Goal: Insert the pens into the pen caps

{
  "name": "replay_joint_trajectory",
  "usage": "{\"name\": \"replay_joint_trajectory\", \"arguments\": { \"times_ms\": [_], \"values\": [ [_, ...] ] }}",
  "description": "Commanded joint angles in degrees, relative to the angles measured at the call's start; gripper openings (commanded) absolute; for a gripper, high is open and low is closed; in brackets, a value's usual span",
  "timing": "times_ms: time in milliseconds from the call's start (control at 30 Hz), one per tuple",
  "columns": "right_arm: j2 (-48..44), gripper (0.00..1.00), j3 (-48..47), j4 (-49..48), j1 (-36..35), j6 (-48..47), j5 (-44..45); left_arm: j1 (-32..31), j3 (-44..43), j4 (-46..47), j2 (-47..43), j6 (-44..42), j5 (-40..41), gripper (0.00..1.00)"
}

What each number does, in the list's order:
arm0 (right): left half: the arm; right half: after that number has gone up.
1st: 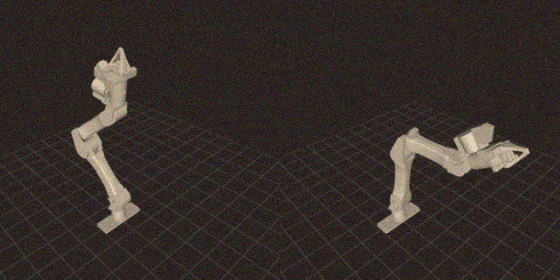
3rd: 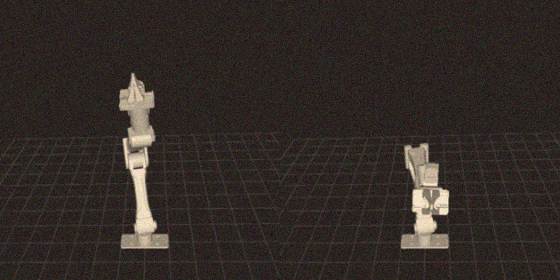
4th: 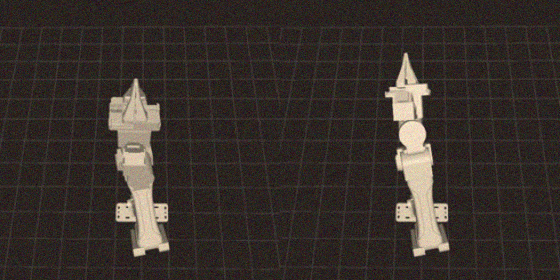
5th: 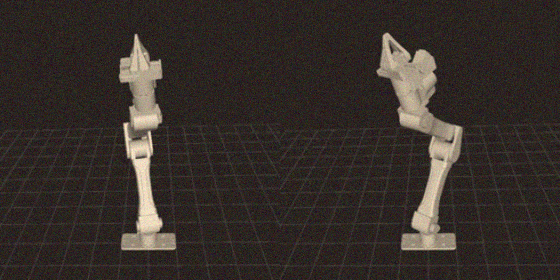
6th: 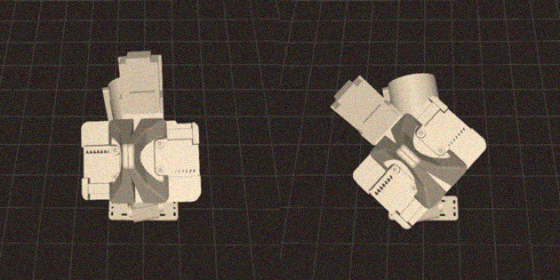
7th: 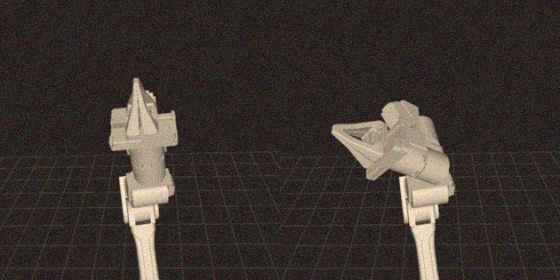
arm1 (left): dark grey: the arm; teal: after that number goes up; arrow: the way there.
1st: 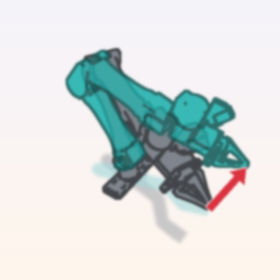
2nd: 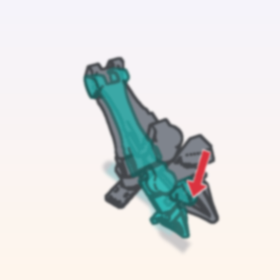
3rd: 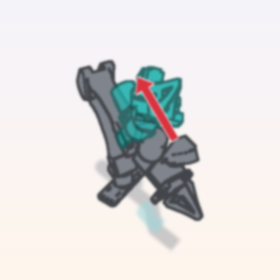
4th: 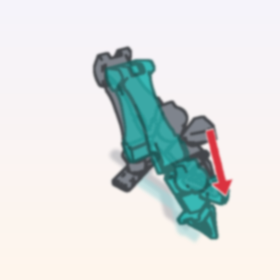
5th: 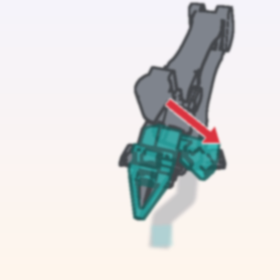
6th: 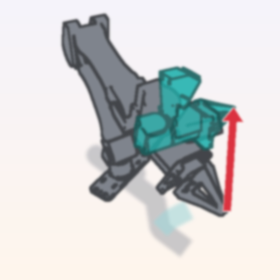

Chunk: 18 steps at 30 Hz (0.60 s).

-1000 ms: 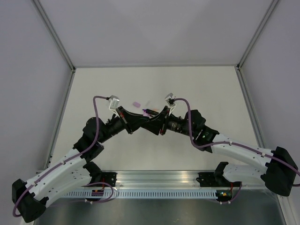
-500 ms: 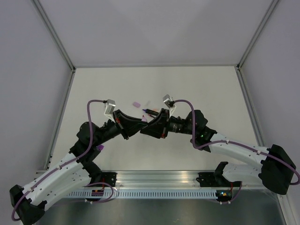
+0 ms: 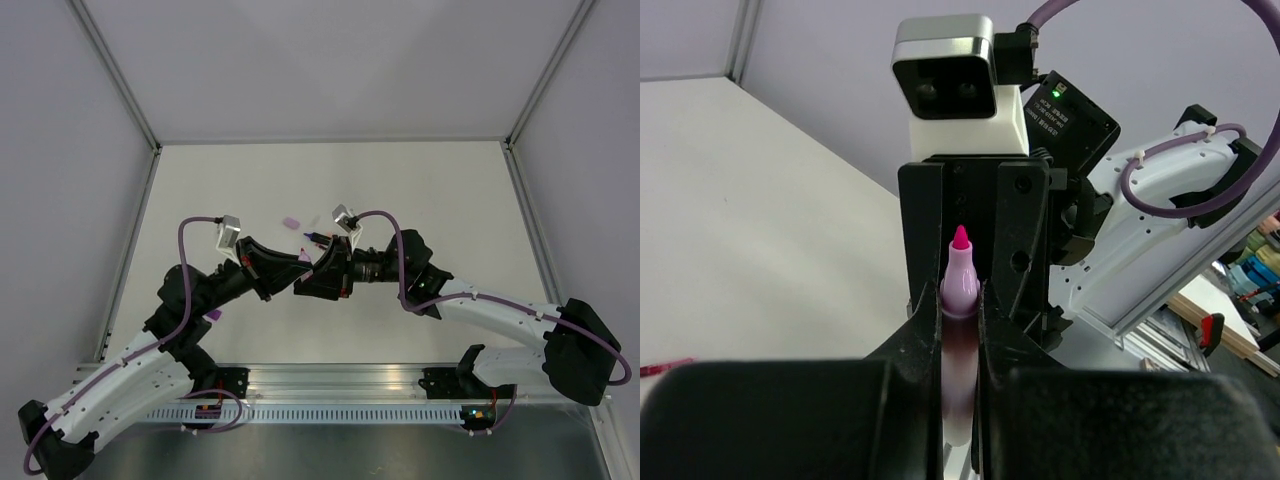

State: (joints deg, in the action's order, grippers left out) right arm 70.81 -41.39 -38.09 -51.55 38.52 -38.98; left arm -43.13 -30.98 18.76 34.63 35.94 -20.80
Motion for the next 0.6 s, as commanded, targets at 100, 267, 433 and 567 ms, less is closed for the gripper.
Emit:
{"name": "replay_joint_trajectory", "arguments": {
  "times_ms": [100,267,433,567],
  "values": [
    [1.18,0.30,-2.21,-0.06,-0.13,0.59,-3.47,-0.20,-1.10,1.36,-1.76,-2.54,1.29,0.02],
    [-0.05,0.00,-2.12,1.78,-0.13,-0.64,-2.06,-0.20,-1.45,0.58,-1.85,-2.72,1.55,0.02],
    [-1.89,0.00,-2.21,4.32,-0.04,-2.22,0.30,-0.20,-3.29,-3.38,-1.58,-3.34,3.13,0.66],
    [-5.93,0.00,-2.38,12.12,-0.04,-5.82,10.04,-0.20,-5.66,-8.03,-1.76,-2.28,5.85,1.00]
  ]
}}
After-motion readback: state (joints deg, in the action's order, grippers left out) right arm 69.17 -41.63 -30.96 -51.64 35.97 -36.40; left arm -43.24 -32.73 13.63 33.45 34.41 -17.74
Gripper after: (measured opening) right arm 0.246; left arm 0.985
